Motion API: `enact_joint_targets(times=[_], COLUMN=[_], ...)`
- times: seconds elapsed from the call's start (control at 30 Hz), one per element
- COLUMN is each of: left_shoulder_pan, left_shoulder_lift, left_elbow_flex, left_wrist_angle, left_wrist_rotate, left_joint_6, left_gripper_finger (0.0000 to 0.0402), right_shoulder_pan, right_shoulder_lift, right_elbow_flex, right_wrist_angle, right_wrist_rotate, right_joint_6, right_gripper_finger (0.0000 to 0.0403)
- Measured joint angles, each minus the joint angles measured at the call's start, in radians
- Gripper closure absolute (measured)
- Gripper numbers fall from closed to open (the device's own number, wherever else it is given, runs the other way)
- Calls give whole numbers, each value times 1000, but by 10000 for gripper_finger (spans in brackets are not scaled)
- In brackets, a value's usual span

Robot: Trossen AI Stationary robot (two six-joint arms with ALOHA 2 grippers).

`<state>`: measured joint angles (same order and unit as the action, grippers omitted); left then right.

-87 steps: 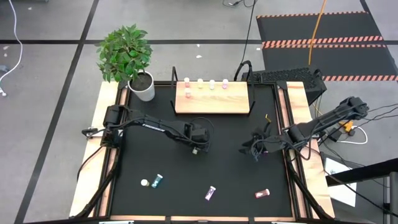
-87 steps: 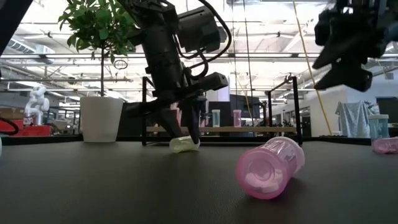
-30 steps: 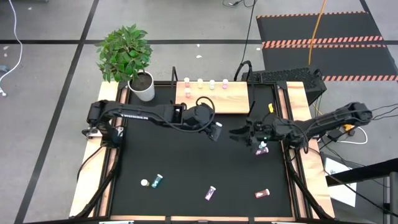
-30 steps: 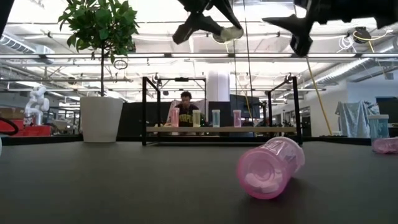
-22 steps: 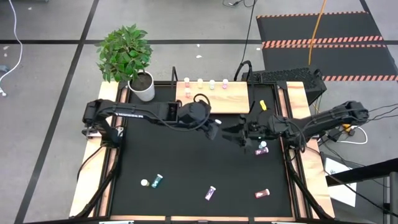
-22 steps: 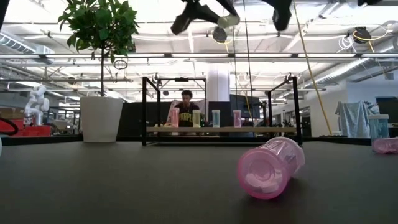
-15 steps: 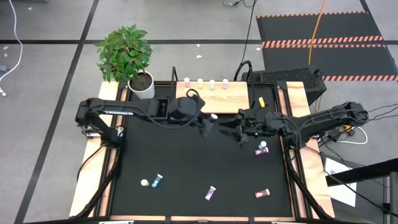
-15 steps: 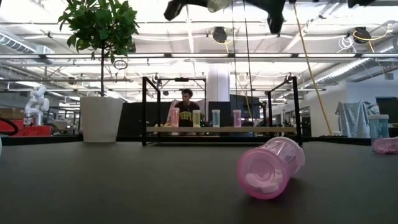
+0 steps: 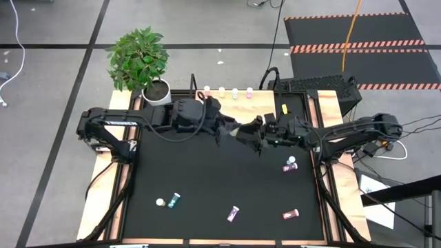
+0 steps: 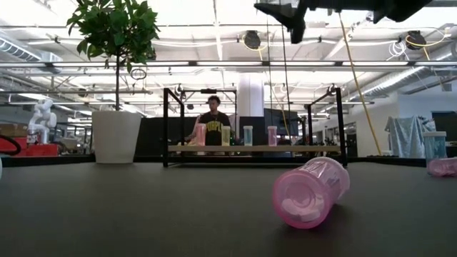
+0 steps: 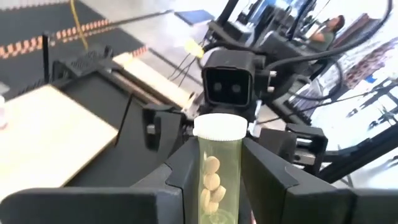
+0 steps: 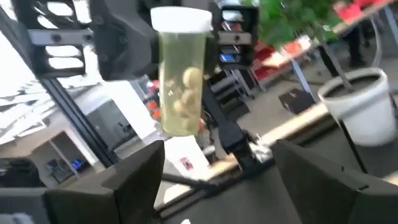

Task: Pick and place medicine bottles onto shelf by color
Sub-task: Put the right yellow pill bottle on the shelf aligned with the other yellow pill bottle

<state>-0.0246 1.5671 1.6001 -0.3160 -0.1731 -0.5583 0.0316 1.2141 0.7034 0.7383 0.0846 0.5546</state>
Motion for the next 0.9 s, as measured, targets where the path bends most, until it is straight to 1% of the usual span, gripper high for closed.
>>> enact_joint_targets(times=[0.13,0.27,0.37,0.7,0.8,0.9], left_shoulder_pan=[0,0,2,2,2,2], left_shoulder_lift=[1,1,1,1,2,13], left_elbow_flex=[0,0,0,0,0,0], left_wrist_angle=[36,43,43,45,45,54], left_wrist_rotate=[3,4,4,3,0,-2], left_joint_6=[34,40,40,65,91,114], left_gripper_finger=[293,293,293,293,293,293], right_shoulder_pan=[-6,-6,-10,-20,-25,-31], right_shoulder_lift=[23,25,24,25,24,24], right_elbow_flex=[32,65,72,72,72,72], right_wrist_angle=[55,39,38,20,20,20], right_wrist_rotate=[-57,-62,-61,-67,-90,-92], right_joint_6=[-68,-145,-170,-164,-160,-152], right_gripper_finger=[114,129,145,234,254,269])
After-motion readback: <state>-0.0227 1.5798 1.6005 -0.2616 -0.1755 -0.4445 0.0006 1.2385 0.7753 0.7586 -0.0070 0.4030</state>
